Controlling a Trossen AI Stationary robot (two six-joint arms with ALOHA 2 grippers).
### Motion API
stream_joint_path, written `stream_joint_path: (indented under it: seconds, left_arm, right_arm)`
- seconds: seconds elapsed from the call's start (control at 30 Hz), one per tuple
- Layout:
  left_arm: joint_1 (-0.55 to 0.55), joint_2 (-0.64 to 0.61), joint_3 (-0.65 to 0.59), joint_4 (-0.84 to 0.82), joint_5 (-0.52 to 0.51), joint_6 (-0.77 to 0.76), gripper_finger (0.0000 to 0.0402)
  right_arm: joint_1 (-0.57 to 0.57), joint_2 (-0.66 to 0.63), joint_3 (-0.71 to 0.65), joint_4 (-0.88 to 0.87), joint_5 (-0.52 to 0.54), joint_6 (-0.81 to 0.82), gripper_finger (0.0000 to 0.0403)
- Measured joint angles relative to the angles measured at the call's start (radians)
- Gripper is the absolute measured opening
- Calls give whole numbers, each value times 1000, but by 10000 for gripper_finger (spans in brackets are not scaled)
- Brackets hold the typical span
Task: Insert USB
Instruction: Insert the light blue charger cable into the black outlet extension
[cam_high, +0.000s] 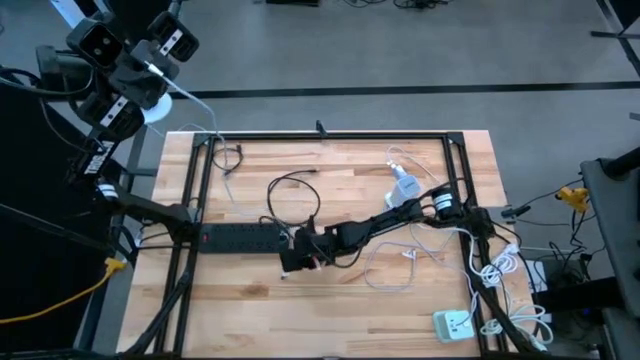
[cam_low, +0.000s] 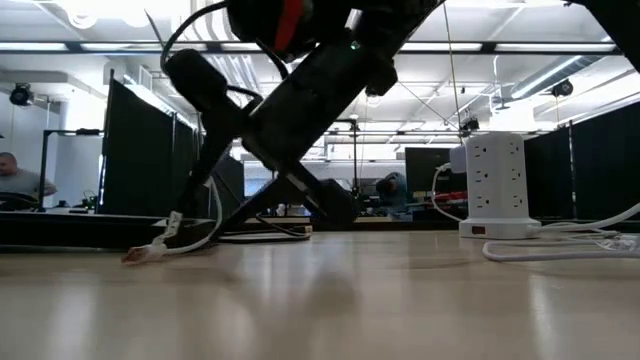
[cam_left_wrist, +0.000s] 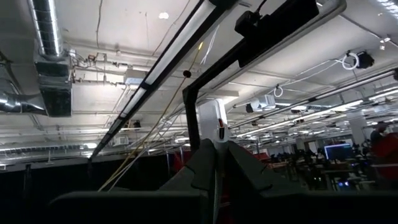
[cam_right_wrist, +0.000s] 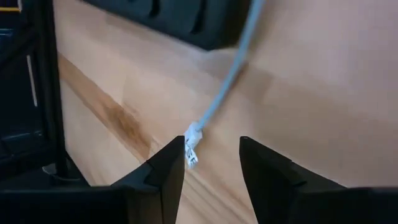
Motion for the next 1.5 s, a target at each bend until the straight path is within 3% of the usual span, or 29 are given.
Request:
stream_joint_path:
  seconds: [0.17,0.27,0.5,0.77,1.07,1.23,1.5]
  left_arm:
    - [0,-13,0,-28,44,-11,12]
    - [0,-17,0,-31,45,-6,12]
    - [41,31,1,-31,7,27,12]
    - [97,225,44,-16,6,-10,12]
    - [138,585,381,-21,-10,-92,12]
    - [192,670,322,178,-147,-210,12]
    - [278,786,326,159,-100,-182,12]
  right_arm:
    - [12,34,45,-2,16,-40,141]
    - [7,31,50,-24,80,-51,141]
    - [1,-78,52,-150,182,-148,124]
    - [-4,-269,52,-389,307,-301,109]
    - [-46,-494,51,-730,441,-542,115]
    - [-100,-592,51,-791,480,-719,113]
    - [-171,-632,37,-848,479,-1001,97]
